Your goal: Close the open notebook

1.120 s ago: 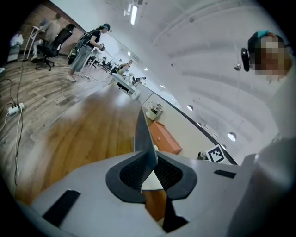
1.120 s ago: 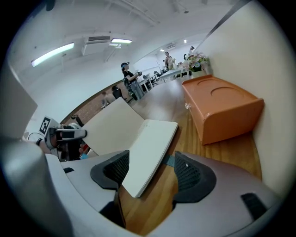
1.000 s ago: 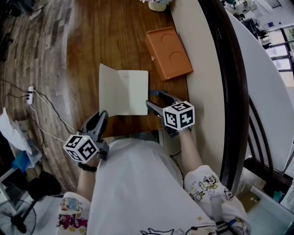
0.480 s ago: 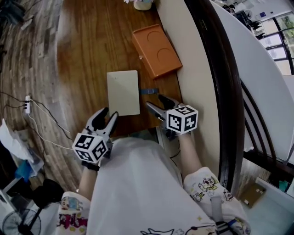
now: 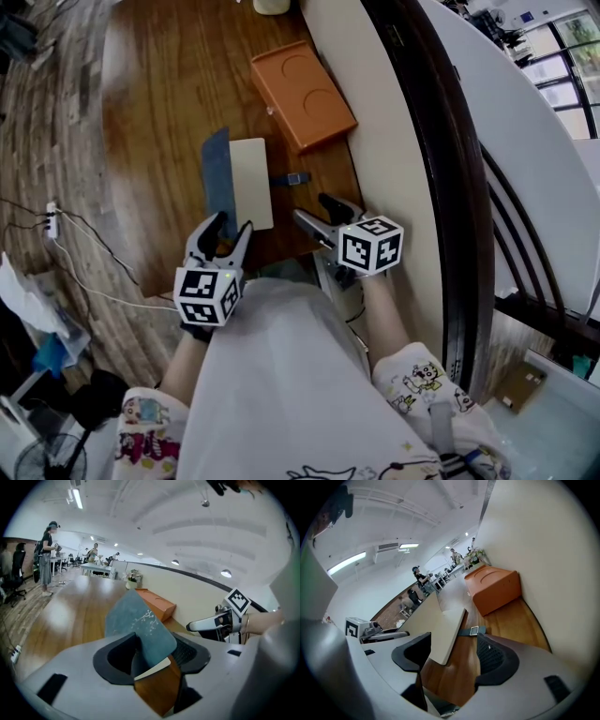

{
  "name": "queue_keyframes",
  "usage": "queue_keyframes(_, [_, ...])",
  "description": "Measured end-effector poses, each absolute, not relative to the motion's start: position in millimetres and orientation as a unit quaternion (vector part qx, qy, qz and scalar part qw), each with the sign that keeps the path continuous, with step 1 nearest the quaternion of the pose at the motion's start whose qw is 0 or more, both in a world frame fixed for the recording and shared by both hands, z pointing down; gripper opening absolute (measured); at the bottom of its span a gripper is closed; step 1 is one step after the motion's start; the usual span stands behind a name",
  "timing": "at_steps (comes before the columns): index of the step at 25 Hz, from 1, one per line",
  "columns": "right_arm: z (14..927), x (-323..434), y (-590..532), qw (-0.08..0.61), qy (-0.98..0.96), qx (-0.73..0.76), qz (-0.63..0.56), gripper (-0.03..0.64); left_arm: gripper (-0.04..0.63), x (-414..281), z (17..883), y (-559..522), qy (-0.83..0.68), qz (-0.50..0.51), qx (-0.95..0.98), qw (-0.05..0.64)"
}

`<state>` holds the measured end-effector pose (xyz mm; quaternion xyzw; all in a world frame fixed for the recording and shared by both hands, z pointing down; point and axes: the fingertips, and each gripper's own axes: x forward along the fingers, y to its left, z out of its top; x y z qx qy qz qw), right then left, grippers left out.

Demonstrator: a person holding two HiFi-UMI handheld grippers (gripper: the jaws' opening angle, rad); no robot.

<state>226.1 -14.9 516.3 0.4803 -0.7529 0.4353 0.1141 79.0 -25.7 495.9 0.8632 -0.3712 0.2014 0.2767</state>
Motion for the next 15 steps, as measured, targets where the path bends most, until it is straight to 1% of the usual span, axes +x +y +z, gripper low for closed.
queue_keyframes(8, [519.8, 229.2, -7.4, 0.119, -0.750, 0.477, 0.442, 0.302, 0.224, 95.6, 507.4, -24.2, -0.389, 0.239, 0.856, 0.243])
queue_keyframes(15, [524.9, 234.5, 1.8, 0.124, -0.748, 0.475, 0.447, 0.302, 0.232, 112.3, 524.3, -20.8, -0.397, 0.284, 0.852, 0.189])
